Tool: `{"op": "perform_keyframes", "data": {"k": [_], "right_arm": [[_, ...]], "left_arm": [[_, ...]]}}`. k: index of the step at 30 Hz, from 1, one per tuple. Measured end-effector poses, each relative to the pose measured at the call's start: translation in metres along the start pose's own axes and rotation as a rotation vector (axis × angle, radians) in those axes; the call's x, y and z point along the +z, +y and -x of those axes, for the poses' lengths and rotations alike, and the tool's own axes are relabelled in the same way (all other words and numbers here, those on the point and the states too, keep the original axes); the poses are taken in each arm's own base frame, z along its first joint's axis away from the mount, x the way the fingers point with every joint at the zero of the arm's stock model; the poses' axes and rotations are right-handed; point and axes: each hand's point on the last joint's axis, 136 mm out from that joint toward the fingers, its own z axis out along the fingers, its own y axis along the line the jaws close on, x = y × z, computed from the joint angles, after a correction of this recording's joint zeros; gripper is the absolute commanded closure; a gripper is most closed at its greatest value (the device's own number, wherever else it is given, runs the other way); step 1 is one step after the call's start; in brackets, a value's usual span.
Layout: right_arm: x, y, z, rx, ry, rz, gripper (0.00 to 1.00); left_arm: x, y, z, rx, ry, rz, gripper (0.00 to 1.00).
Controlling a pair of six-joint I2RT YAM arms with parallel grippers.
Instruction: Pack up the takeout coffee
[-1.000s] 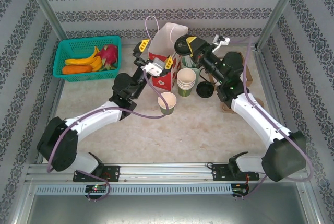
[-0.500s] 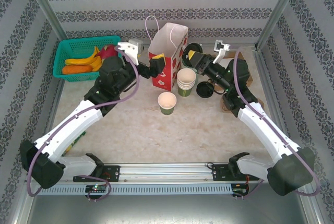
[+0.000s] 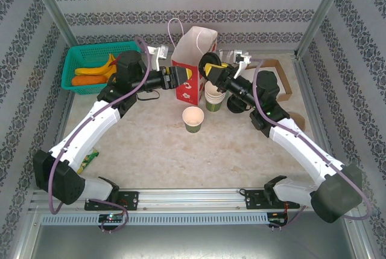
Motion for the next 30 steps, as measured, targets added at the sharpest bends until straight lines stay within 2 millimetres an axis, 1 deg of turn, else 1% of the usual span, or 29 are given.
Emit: {"op": "perform_keyframes", "data": {"k": [6,9,13,18,26,30], "right_arm": [[0.002,0.009,0.006,-0.016,-0.036,0.014,0.95],[0.004,0.012,0.009,-0.024,-0.056,0.029,0.95],[0.008,0.016,0.008,-0.027,-0.065,0.048,0.95],[0.01,0.016,0.006,-0.027,-0.06,0.057,0.94],[0.014,0.025,-0.003,-0.026,-0.027,0.103,0.94],[0.014,0.025,-0.004,-0.026,-0.026,0.105,0.94]], "left_arm": [[0.001,-0.017,-0.003,-0.037,0.051,-0.095,0.46],[0.003,-0.021,-0.003,-0.048,0.062,-0.124,0.49],[0.007,-0.022,-0.001,-0.061,0.063,-0.144,0.5],[0.01,-0.021,0.003,-0.074,0.055,-0.151,0.5],[0.016,-0.017,0.006,-0.084,0.054,-0.15,0.59],[0.018,-0.015,0.008,-0.087,0.054,-0.146,0.65]]}}
